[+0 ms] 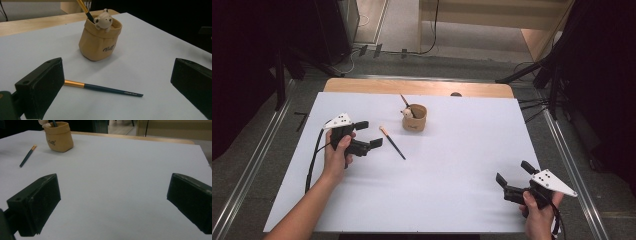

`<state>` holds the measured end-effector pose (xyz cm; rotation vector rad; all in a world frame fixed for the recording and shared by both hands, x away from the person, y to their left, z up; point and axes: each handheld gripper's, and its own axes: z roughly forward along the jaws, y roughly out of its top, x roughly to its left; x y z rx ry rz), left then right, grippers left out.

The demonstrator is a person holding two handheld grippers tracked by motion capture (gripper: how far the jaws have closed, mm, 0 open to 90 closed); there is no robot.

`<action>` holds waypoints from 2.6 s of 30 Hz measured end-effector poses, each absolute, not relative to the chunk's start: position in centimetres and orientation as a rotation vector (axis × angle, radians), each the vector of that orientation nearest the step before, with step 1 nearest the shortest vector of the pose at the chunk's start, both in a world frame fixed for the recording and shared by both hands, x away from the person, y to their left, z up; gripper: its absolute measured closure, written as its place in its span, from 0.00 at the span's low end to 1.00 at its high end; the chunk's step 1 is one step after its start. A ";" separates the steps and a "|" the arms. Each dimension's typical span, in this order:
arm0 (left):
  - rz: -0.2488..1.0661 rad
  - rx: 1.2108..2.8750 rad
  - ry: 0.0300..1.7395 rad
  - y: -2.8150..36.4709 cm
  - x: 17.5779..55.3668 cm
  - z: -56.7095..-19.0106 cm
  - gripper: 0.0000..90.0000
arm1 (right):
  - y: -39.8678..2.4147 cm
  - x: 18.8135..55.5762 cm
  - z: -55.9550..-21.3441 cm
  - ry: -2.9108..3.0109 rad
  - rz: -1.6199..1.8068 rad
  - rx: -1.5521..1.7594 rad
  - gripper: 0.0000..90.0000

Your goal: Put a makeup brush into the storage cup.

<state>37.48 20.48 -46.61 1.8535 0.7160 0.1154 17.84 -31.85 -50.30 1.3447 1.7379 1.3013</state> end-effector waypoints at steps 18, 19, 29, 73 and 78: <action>0.099 2.111 0.679 16.8 40.4 -46.2 0.00 | -32.0 17.8 -50.4 1.737 1.319 1.349 0.00; 0.101 2.135 0.674 16.6 40.6 -46.1 0.00 | -32.1 17.8 -50.4 1.738 1.318 1.349 0.00; 0.138 2.433 0.521 14.4 41.9 -45.1 0.00 | -32.0 17.8 -50.4 1.742 1.319 1.353 0.00; 0.070 2.894 0.274 10.5 43.0 -47.8 0.19 | -32.4 17.7 -50.7 1.738 1.330 1.365 0.00; 0.066 2.877 0.322 11.0 43.1 -47.1 0.71 | -32.5 17.7 -50.7 1.735 1.331 1.367 0.00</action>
